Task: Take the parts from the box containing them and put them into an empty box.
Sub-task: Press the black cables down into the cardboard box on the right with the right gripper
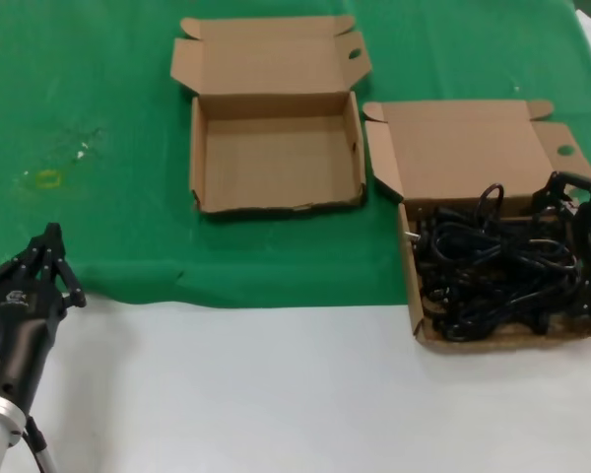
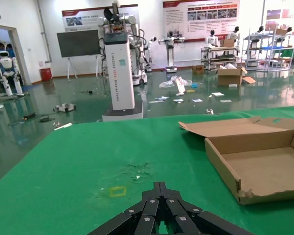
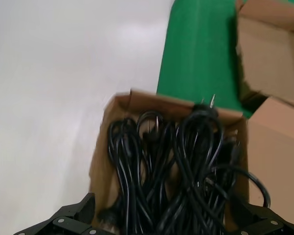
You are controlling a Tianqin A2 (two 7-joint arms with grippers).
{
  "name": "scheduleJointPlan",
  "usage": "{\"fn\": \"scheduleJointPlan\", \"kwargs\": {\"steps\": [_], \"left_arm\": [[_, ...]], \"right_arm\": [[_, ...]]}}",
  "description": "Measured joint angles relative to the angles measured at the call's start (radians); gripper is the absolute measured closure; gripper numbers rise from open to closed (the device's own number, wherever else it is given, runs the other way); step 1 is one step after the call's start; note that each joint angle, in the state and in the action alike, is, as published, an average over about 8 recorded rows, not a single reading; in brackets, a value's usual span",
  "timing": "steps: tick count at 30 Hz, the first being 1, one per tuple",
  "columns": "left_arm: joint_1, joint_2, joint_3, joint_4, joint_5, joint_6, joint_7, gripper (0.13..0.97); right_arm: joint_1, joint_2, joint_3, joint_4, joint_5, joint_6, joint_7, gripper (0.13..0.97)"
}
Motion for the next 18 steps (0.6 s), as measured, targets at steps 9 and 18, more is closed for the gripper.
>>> {"fn": "scheduleJointPlan", "kwargs": {"steps": [9, 18], "left_arm": [[0.0, 0.0, 0.0, 0.0, 0.0, 0.0, 0.0, 0.953], [0.0, 0.0, 0.0, 0.0, 0.0, 0.0, 0.0, 0.953]], "right_arm": [[0.101, -0.104, -0.025, -0.204, -0.078, 0.008, -0.128, 0.129], [0.153, -0.162, -0.024, -0.301, -0.108, 0.015, -0.164, 0.136]]}}
